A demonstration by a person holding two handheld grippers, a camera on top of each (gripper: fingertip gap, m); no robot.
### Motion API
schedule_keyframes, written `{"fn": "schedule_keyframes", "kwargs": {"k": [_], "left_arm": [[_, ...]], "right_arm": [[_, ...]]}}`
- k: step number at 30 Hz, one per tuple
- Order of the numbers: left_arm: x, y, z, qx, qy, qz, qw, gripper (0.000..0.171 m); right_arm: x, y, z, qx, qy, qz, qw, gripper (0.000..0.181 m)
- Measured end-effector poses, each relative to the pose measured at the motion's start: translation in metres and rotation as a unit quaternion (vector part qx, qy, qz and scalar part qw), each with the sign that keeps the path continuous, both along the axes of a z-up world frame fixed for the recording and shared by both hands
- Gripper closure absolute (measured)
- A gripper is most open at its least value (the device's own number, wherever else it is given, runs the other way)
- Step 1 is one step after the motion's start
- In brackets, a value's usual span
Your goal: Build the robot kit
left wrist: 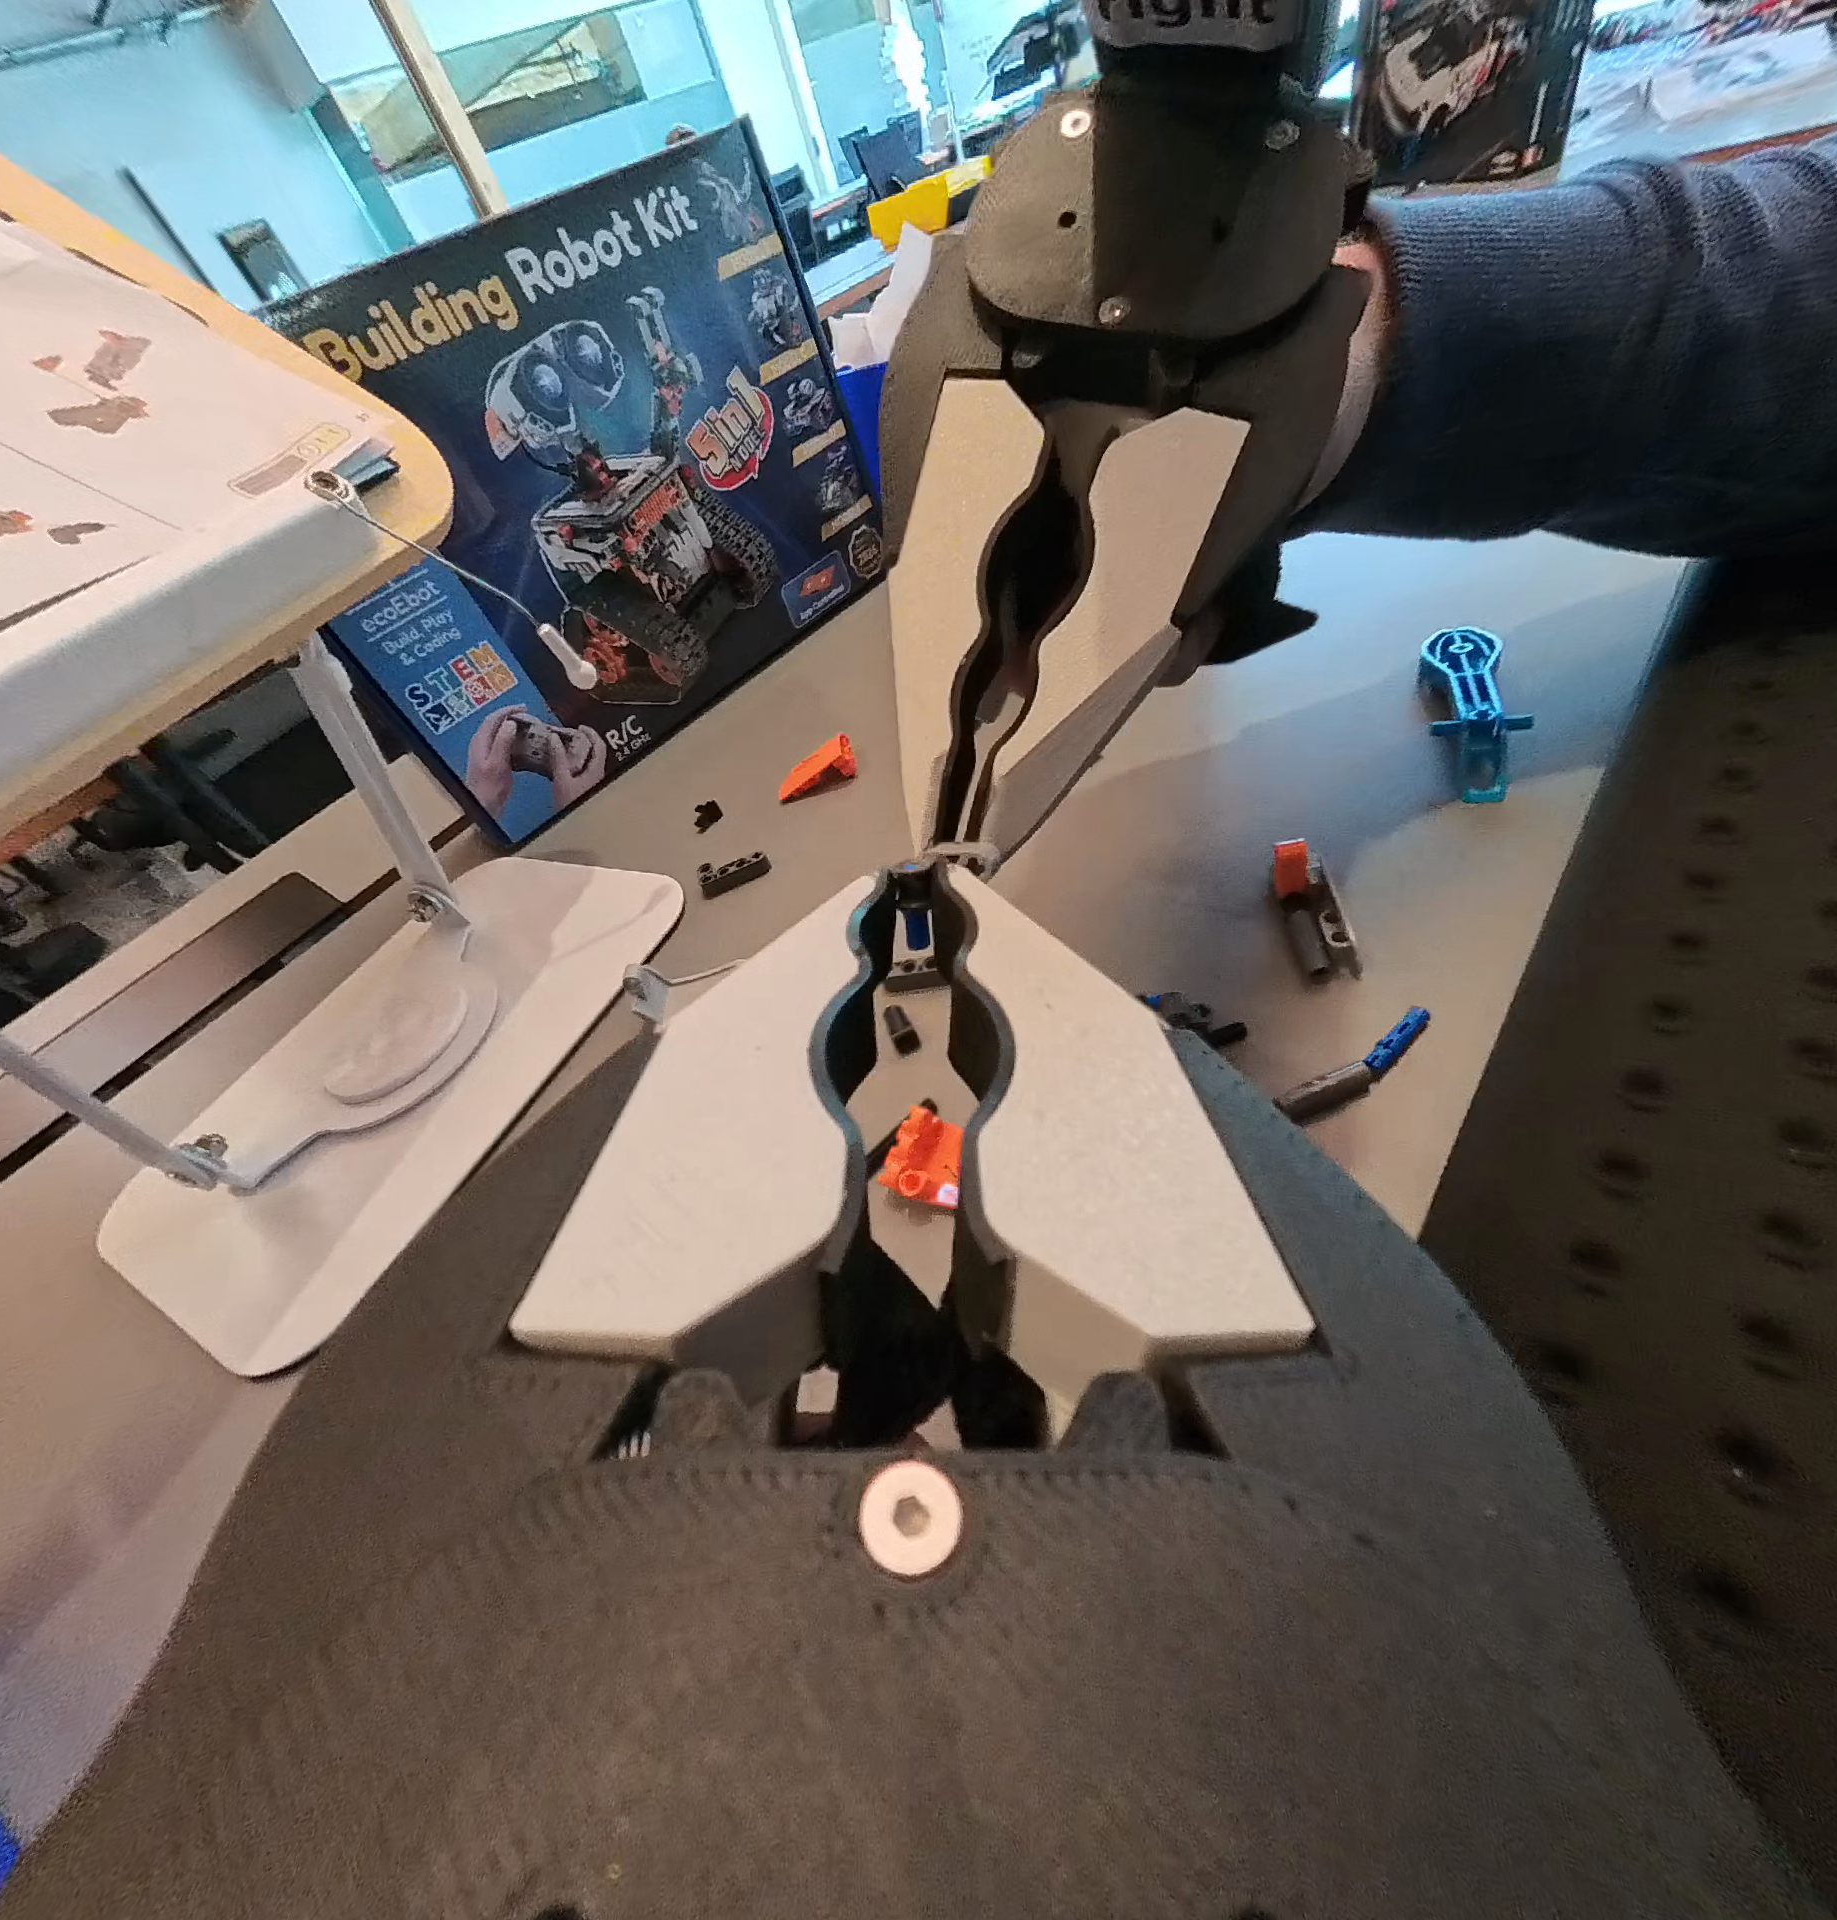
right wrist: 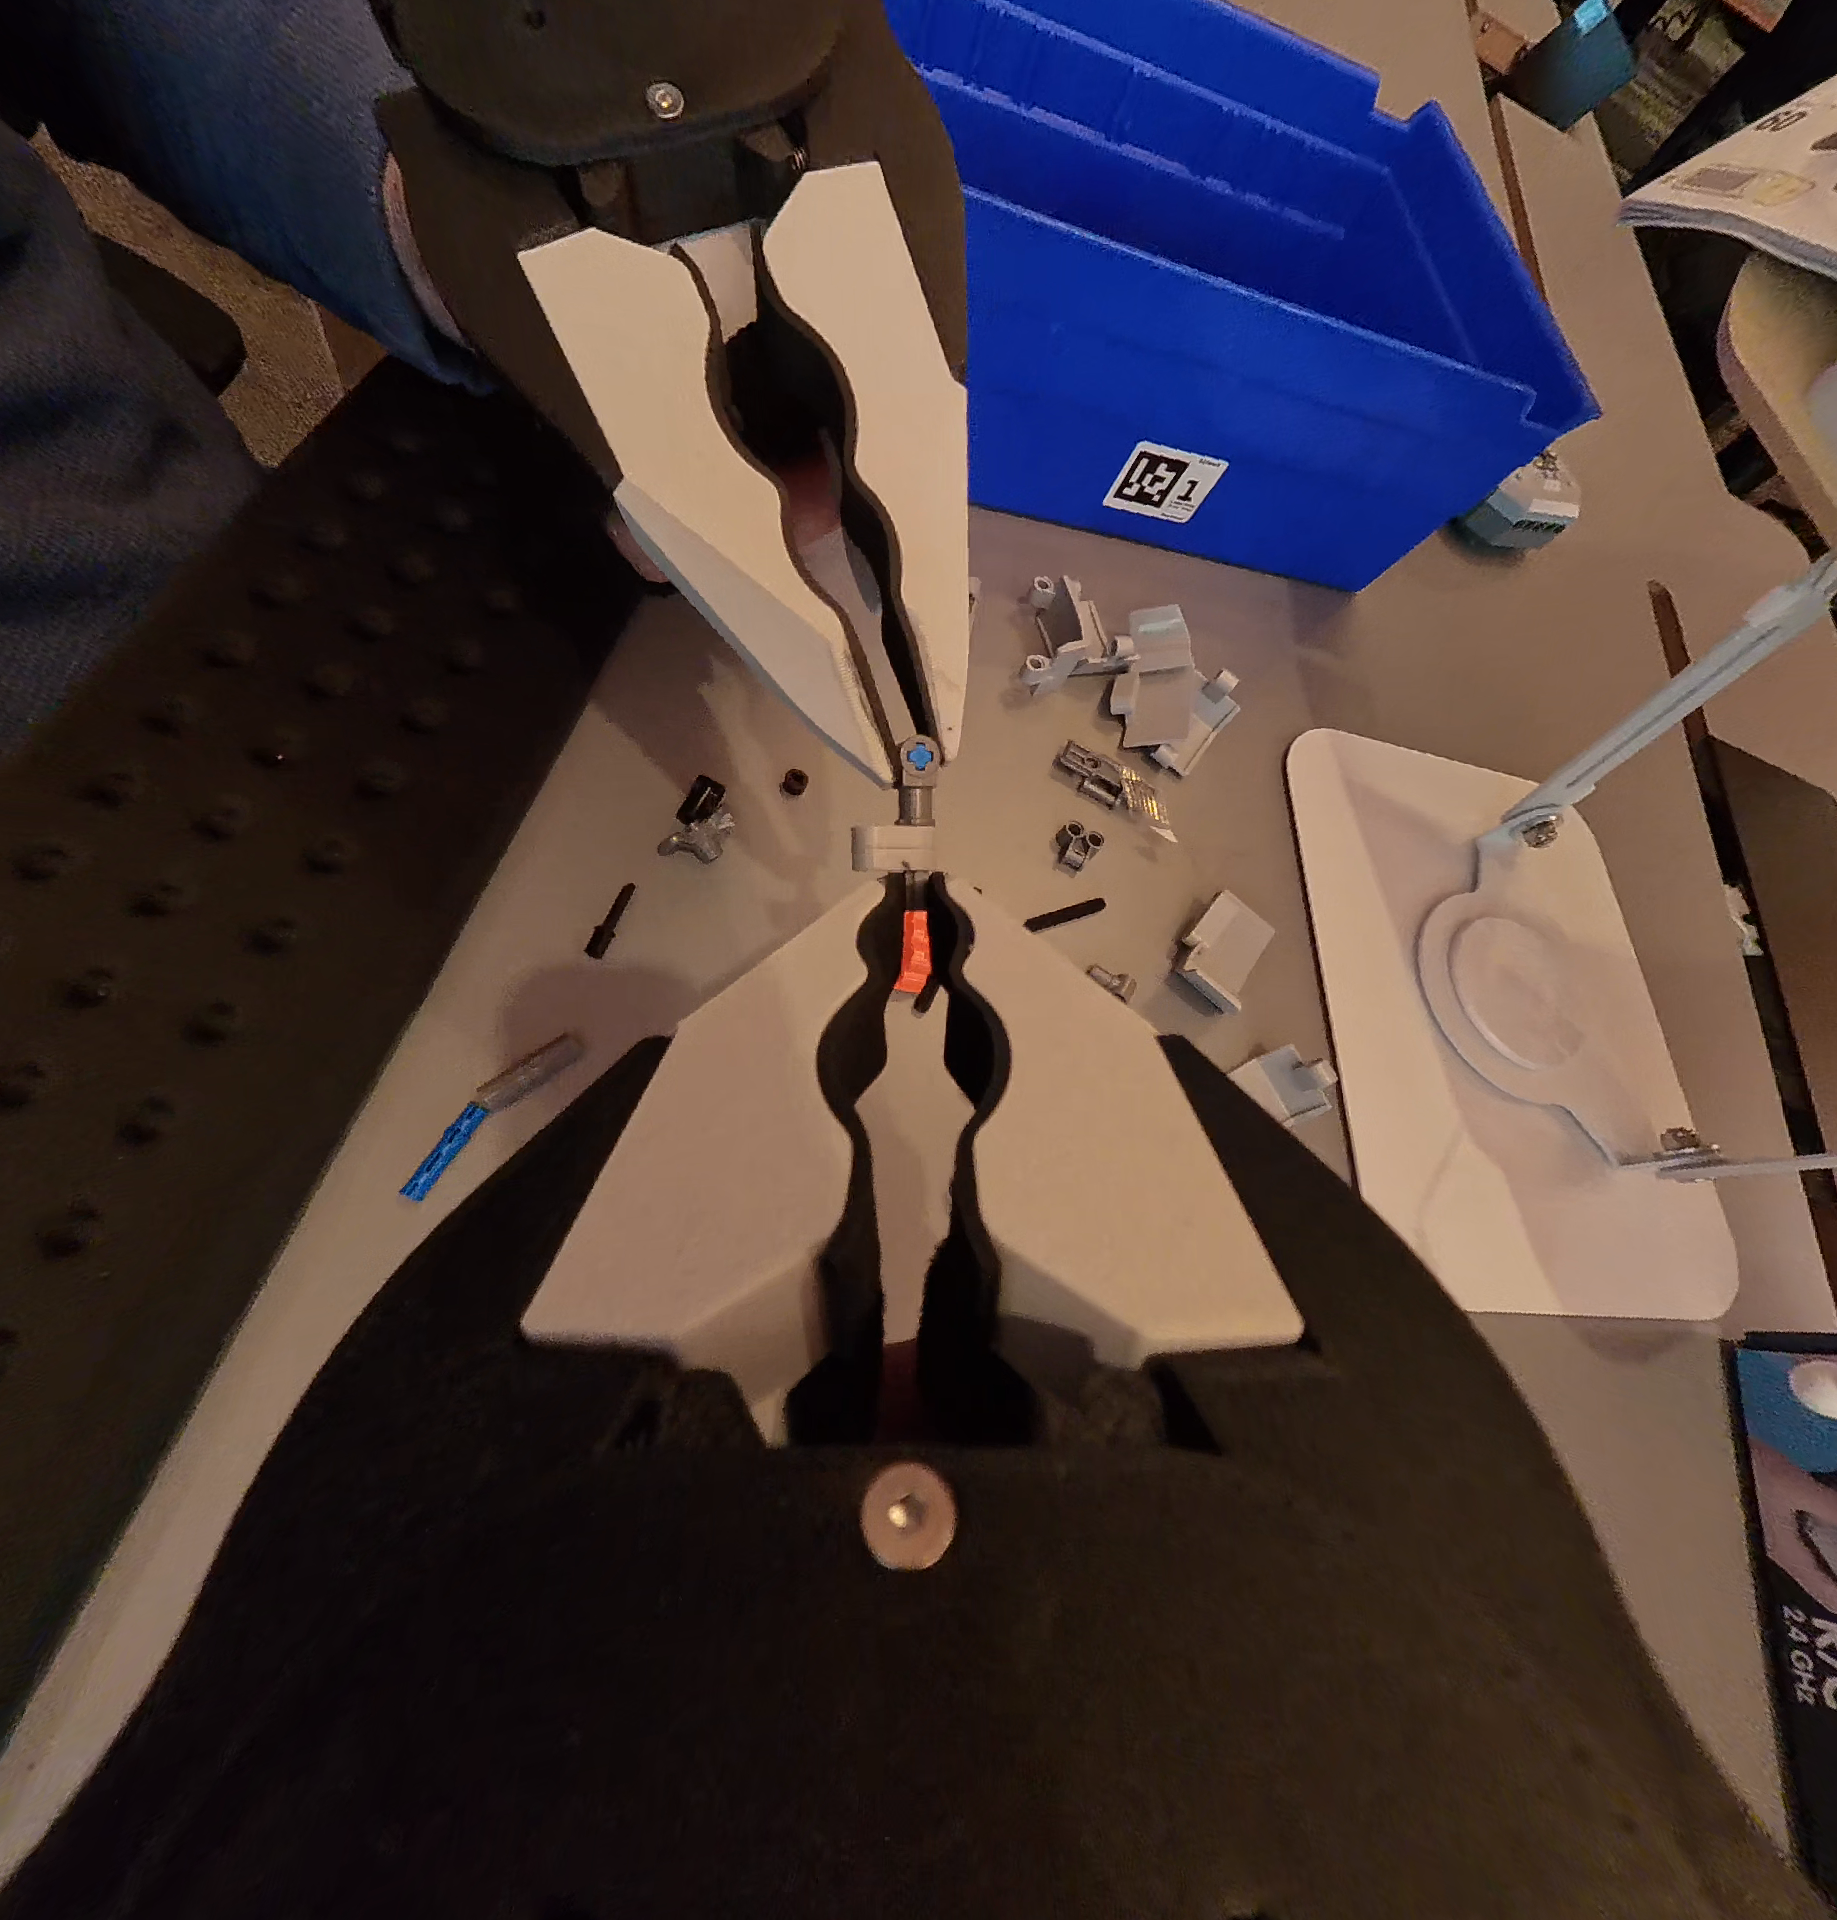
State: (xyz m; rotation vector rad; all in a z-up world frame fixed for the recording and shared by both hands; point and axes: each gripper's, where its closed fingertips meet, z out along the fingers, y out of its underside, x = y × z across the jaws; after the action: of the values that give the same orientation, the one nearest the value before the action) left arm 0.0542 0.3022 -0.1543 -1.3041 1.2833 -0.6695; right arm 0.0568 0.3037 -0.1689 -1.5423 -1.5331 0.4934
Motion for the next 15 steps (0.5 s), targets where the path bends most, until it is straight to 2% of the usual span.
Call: {"fn": "schedule_keyframes", "kwargs": {"k": [6, 15], "left_arm": [[-0.0017, 0.0019, -0.0035, -0.023, -0.009, -0.006, 1.000, 0.161], [-0.0007, 0.0004, -0.0066, -0.039, -0.009, -0.018, 0.999, 0.165]], "right_arm": [[-0.0007, -0.0001, -0.0042, -0.017, 0.009, 0.009, 1.000, 0.180], [-0.0024, 0.0011, -0.0048, -0.019, 0.025, 0.012, 0.999, 0.180]]}}
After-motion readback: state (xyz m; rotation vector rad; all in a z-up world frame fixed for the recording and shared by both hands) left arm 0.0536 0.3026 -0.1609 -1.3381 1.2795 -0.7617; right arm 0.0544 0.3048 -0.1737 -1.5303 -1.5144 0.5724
